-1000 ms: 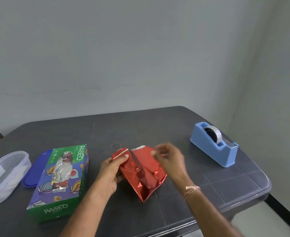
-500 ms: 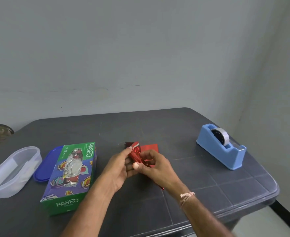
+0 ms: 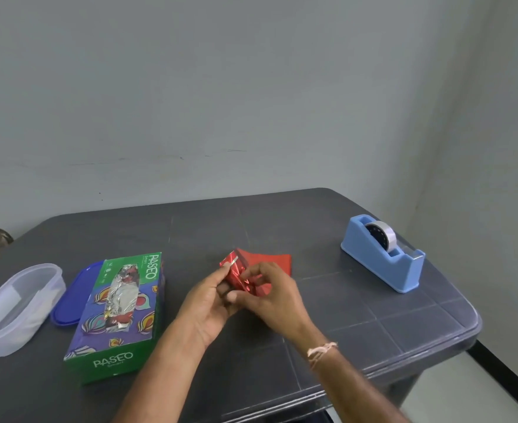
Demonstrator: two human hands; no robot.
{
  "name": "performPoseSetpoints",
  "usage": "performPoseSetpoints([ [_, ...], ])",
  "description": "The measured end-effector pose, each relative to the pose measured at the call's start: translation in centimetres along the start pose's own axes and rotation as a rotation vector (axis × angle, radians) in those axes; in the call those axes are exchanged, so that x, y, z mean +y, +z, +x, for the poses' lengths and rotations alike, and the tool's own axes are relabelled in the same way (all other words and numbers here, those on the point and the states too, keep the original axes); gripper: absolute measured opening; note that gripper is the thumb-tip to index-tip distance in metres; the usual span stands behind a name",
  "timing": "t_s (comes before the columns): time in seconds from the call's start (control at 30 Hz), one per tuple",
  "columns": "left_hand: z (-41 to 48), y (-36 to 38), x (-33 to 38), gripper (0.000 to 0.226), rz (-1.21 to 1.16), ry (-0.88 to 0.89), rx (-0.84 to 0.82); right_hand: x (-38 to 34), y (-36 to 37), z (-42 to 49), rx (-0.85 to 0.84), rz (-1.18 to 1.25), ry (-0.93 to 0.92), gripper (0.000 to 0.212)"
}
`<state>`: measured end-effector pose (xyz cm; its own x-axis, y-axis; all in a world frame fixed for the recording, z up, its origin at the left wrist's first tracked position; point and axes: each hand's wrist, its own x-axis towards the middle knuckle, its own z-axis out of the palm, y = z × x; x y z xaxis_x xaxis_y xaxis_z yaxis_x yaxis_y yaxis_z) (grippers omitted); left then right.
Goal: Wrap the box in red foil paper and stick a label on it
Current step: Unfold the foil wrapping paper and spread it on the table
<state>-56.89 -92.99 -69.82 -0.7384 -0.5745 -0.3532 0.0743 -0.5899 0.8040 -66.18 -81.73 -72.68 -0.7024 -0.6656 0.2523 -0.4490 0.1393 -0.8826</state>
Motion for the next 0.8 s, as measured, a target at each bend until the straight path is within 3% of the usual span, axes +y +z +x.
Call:
performPoseSetpoints([
  [0.07,-0.2,0.6,-0.2,0.026,-0.022,-0.005,0.004,0.1,0.3,-0.1,0.06,-0.045,-0.005,0.028],
  [0.2,-0.4,0.9,-0.2,0.027,-0.024,-0.009,0.005,0.7,-0.7,0.2,0.085,0.111,0.081,0.013],
  [0.37,-0.4,0.1,-0.6,0.021,-0.093,0.026,0.062,0.4,-1.7,0.1,0.043,0.623,0.222,0.011],
  [0.53,-0.7,-1.6,-1.8,0.019,-0.025,0.129,0.228,1.5,-4.4,1.2,0.122,0.936,0.455,0.017],
  [0.57,-0.7,-1.8,-2.1,0.027,0.035,0.208,0.292,1.7,-4.9,1.4,0.127,0.98,0.488,0.019],
  [0.63,-1.0,-2.0,-2.0,0.064,0.283,0.481,0.424,1.9,-5.8,1.5,0.11,1.02,0.547,0.025],
  [0.7,-0.8,-1.6,-1.1,0.083,0.569,0.749,0.442,2.1,-6.9,1.5,0.061,1.035,0.597,0.029],
  [0.73,-0.4,-1.1,-0.4,0.085,0.661,0.794,0.393,2.1,-7.5,1.5,0.031,1.04,0.606,0.03],
  [0.8,0.9,-0.3,1.2,0.089,0.716,0.677,0.196,2.0,-8.8,1.7,-0.014,1.062,0.602,0.032],
])
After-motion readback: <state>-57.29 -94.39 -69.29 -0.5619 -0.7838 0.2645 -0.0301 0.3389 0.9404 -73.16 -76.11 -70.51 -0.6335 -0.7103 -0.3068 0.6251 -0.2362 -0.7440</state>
